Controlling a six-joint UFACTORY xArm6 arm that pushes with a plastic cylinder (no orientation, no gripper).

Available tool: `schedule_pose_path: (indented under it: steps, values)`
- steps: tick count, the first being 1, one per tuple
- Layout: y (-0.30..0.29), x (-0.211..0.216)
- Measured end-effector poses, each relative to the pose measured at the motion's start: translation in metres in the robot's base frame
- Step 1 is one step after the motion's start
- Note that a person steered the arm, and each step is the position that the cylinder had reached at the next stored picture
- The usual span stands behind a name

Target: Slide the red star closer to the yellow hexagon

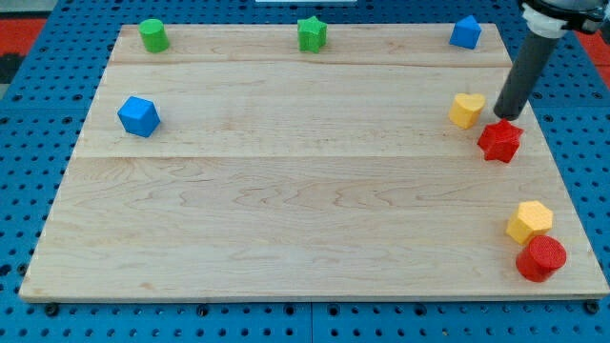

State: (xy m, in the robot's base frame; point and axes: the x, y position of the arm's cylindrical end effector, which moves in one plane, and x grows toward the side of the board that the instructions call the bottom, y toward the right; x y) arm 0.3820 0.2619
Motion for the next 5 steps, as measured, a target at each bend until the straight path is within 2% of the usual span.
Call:
schedule_pose_path:
  steps: [3,4,5]
  values:
    - [0.0,0.021]
    - [-0.024,0.001]
    - [-0.05,0.001]
